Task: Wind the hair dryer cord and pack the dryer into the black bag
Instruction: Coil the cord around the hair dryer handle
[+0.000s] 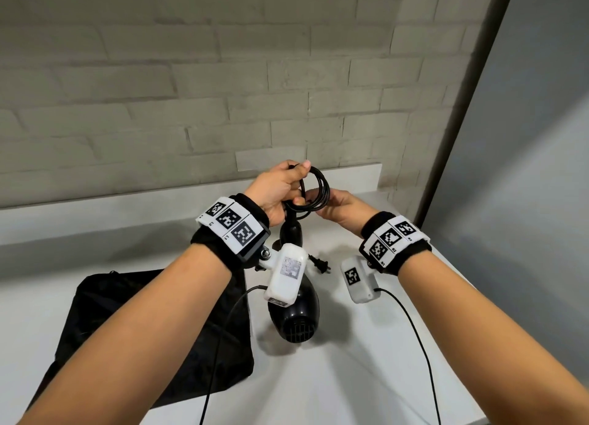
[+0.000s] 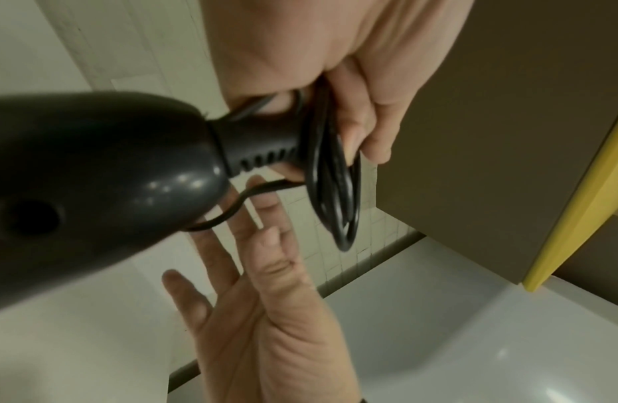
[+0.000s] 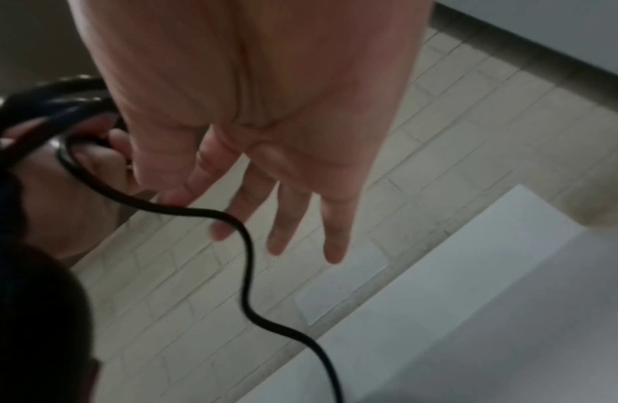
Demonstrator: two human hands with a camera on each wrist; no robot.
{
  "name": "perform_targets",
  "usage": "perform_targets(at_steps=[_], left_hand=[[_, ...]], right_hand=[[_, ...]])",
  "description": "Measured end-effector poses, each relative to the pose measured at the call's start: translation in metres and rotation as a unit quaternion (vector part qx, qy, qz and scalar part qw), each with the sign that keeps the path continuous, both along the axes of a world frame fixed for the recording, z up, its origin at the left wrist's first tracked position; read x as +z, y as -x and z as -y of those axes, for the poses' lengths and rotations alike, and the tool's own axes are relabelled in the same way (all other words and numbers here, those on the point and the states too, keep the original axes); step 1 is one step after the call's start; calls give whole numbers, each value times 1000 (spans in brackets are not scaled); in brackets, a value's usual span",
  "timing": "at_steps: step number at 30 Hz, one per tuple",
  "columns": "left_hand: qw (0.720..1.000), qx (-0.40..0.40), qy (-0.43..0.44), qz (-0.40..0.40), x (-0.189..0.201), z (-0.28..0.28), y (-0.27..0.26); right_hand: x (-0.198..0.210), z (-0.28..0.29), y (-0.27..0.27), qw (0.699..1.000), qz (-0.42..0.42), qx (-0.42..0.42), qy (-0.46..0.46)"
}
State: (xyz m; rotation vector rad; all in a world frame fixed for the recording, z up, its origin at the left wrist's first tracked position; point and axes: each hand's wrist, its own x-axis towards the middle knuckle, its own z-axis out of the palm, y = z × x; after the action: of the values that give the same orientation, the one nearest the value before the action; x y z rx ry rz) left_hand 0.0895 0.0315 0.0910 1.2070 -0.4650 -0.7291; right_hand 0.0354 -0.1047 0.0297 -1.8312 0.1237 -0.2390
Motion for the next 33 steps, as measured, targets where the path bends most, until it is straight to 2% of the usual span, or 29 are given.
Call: perform_targets(at_steps=[4, 7, 9, 11, 15, 18, 25, 28, 33], left_hand=[[1000, -7, 1, 13, 0, -1, 1], [999, -36, -14, 21, 0, -3, 4], [997, -64, -33, 5, -1, -5, 7], [996, -80, -39, -21, -2, -6, 8], [996, -82, -34, -29, -2, -4, 9], [997, -65, -32, -27, -3, 0, 11], [988, -90, -126, 12, -8, 5, 11], [994, -43, -105, 8, -8, 8, 10], [998, 36, -10, -41, -1, 7, -3]], right_hand=[[6, -9, -3, 999, -12, 26, 38], [8, -9, -4, 998, -12, -22, 53], [13, -8, -5, 998, 1, -52, 28], [25, -8, -1, 996, 11, -71, 55], [48, 4, -5, 983, 53, -121, 129], [63, 4, -8, 975, 78, -151, 141], [78, -9, 0, 959, 97, -134, 228], [78, -13, 1, 959, 129, -142, 210], [66, -21, 6, 969, 181, -120, 116]])
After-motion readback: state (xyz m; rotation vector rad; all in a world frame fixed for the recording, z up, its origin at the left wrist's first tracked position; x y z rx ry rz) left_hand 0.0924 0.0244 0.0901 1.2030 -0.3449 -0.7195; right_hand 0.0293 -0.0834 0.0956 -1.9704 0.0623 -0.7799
